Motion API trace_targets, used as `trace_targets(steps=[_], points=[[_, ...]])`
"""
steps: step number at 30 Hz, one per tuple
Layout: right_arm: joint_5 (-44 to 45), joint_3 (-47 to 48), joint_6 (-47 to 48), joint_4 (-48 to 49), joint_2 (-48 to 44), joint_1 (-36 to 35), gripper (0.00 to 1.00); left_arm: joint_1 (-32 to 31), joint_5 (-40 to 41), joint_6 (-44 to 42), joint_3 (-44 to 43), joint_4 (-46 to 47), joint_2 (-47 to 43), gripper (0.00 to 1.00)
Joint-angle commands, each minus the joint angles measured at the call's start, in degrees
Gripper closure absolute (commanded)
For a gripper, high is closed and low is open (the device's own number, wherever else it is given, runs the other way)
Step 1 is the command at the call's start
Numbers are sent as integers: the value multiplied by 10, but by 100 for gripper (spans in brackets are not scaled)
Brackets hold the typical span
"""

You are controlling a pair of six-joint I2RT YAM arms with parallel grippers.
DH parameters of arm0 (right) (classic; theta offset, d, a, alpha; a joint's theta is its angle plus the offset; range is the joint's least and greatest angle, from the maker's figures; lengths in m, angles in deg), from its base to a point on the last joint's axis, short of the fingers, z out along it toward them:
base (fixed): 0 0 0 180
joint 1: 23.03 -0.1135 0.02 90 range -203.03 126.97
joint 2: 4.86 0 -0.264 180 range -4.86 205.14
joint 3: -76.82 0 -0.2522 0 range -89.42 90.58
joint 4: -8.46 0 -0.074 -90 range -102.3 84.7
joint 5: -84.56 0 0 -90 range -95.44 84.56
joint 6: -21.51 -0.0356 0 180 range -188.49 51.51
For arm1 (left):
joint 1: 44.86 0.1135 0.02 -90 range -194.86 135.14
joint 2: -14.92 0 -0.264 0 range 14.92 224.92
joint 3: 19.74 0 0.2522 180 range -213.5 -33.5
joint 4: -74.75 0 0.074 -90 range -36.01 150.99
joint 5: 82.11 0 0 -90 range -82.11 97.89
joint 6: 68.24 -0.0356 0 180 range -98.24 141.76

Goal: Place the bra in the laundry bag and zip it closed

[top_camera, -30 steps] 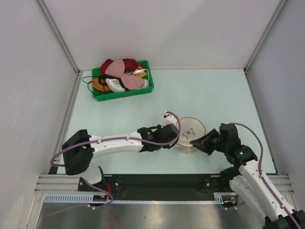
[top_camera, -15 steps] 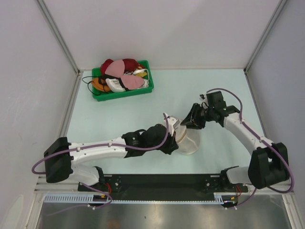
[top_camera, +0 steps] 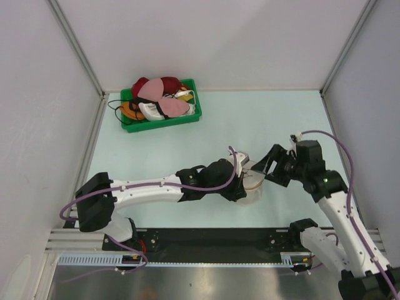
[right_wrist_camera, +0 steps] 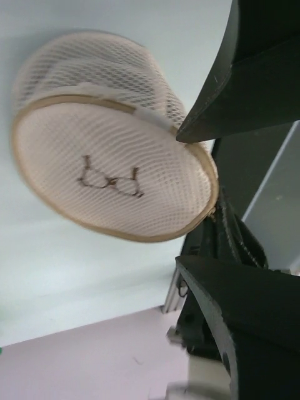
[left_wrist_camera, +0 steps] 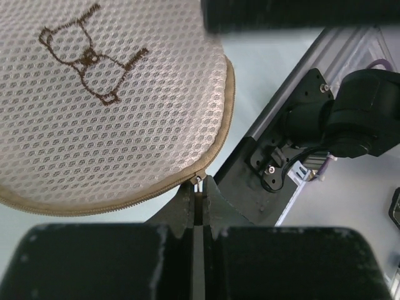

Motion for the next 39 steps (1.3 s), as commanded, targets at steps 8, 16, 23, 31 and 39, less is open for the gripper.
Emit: trace_targets(steps=[8,16,23,31,39], points=[[-37,-134,-186,63,-75,-43,34,-22,-19,14,-36,31,8,100],[41,-95,-180,-60,-141,-43,29,-22,19,24,-41,-2,5,100],[38,-134,-284,-98,-252,-43,17,-25,0,38,-44,15,12,100],[3,-197,-356,24,-234,-47,35,-43,-13,41,-54,28,21,100],[13,-189,-303,70,-171,-16,100,-27,39,32,-35,-12,20,100]])
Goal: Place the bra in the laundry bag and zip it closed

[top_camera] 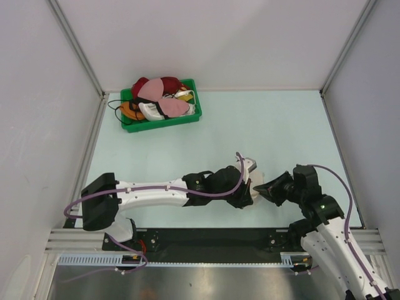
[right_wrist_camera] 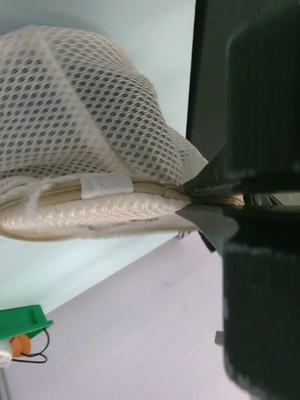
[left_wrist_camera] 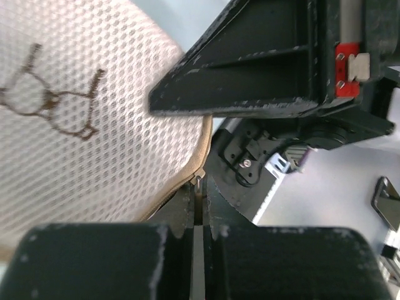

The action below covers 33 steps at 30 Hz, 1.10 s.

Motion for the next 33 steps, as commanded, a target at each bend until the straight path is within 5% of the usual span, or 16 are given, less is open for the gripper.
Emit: trace_targets(steps=[1,10,16,23,28,33], points=[[-21,18,43,51,50,35,100,24,45,2,17,-28,-13,100],[-152,47,190,141,179,84,100,191,87,-65,152,-79,-138,100],[-186,144,281,177,334,77,100,169,56,-89,148,-87,-198,100],[-172,353,347,143,539,15,98,55,24,-13,106,-27,-191,100],[-120,408,380,99,607,15,71,44,17,8,60,0,-110,100],[24,385,428,21,533,24,26,51,38,2,12,-20,-60,100]])
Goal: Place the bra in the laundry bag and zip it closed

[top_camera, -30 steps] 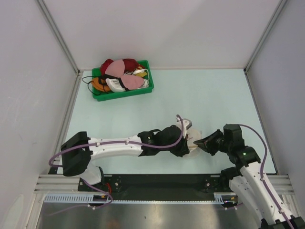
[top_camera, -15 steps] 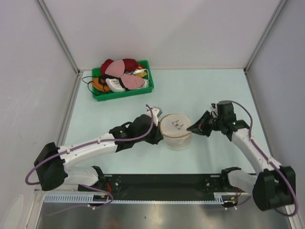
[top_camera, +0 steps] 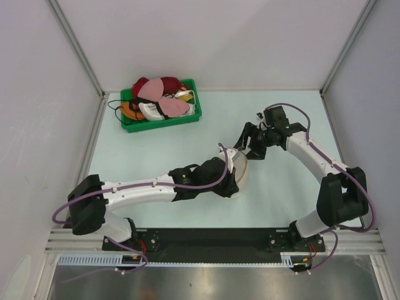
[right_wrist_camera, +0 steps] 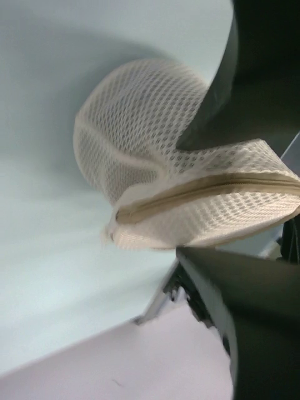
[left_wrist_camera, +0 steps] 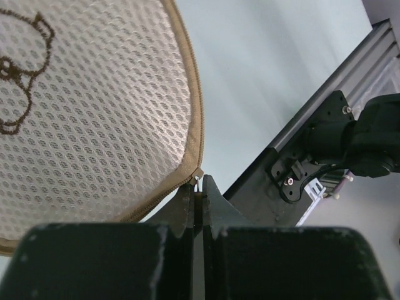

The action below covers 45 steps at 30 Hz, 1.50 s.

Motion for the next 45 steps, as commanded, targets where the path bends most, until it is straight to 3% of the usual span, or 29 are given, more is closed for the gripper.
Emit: trace_targets(steps=[1,4,7,12,13,17,21,24,25,31,34,39,43,45], points=[[171,-4,57,-89,-82,11,22,-6,-14,13,-45,10,21,100],[237,-32,55,-131,-176,15,10,-6,-25,13,-57,20,35,100],[245,-88,6,-146,-274,16,7,-7,-47,12,-65,23,44,100],[91,-236,-122,-72,-415,12,11,-8,-54,15,-67,24,46,100],[77,-256,-180,-28,-435,9,15,-9,-55,17,-67,24,46,100],[77,-331,-269,66,-481,-25,22,-19,-60,22,-68,29,50,100],[92,-358,-290,109,-473,-40,30,-28,-64,25,-74,29,61,100],[97,-363,-274,104,-461,-27,67,-25,-53,18,-65,20,55,100],[98,-356,-266,85,-456,-18,84,-16,-46,16,-59,14,45,100],[36,-339,-168,73,-418,54,100,98,-44,-5,62,-13,-53,100],[10,-320,-124,82,-371,61,100,154,-35,-43,101,-37,-87,100],[-22,-279,-92,163,-291,62,100,166,-48,-85,91,-73,-122,100],[-47,-194,-65,191,-193,51,100,110,-71,-58,64,-53,-129,100],[-50,-120,-48,182,-127,30,89,62,-71,-37,35,-42,-111,100]])
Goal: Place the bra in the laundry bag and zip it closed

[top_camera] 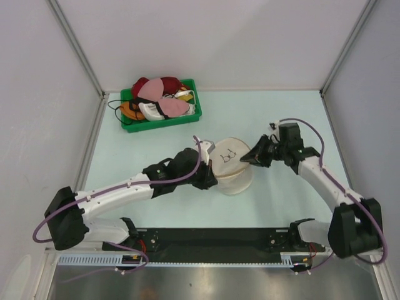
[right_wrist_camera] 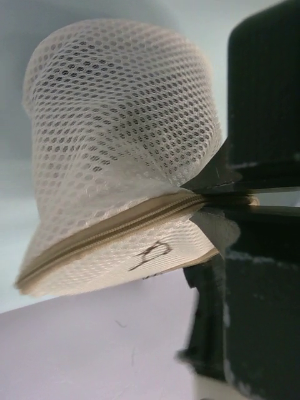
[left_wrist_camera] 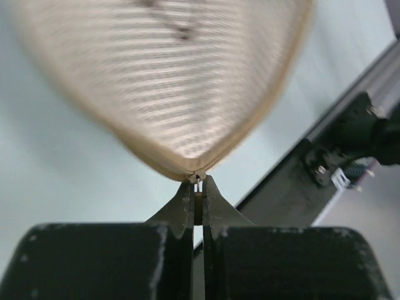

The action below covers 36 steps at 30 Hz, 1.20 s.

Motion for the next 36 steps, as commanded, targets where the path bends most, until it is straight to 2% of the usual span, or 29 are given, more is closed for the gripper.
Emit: trace_targets(steps=[1,5,7,8,9,12,14,19,23,25,27,28,30,31,33,34,36], points=[[-4,142,72,29,108,-26,86,-84,-6,21,-62,21,11,100],[10,247,94,-54,194,-60,79,-115,-63,81,-77,108,64,100],[28,264,100,-82,212,-57,69,-119,-64,90,-96,116,100,100],[35,262,111,-99,209,-49,58,-119,-54,90,-103,114,111,100],[68,257,122,-110,204,-46,37,-118,-49,90,-109,103,129,100],[171,233,161,-168,146,-36,10,-117,-34,70,-143,69,154,100],[199,209,181,-210,89,-30,2,-117,-32,65,-148,67,164,100],[229,134,149,-269,-46,-13,1,-119,-49,70,-144,79,159,100],[129,43,52,-240,-165,-17,2,-119,-61,80,-135,99,155,100],[106,6,-25,-201,-199,-25,5,-121,-64,82,-135,100,156,100],[91,-50,-81,-169,-252,-32,12,-122,-64,85,-136,101,158,100],[94,-68,-138,-131,-273,-41,15,-124,-64,85,-137,101,158,100],[112,-118,-178,-90,-315,-46,21,-127,-64,86,-139,103,159,100],[114,-132,-203,-51,-321,-47,30,-130,-65,86,-140,103,159,100],[105,-159,-215,-9,-312,-48,38,-134,-66,86,-142,103,165,100],[104,-159,-207,0,-303,-47,46,-136,-66,84,-142,102,166,100],[103,-152,-187,-7,-279,-47,56,-136,-63,80,-137,97,167,100]])
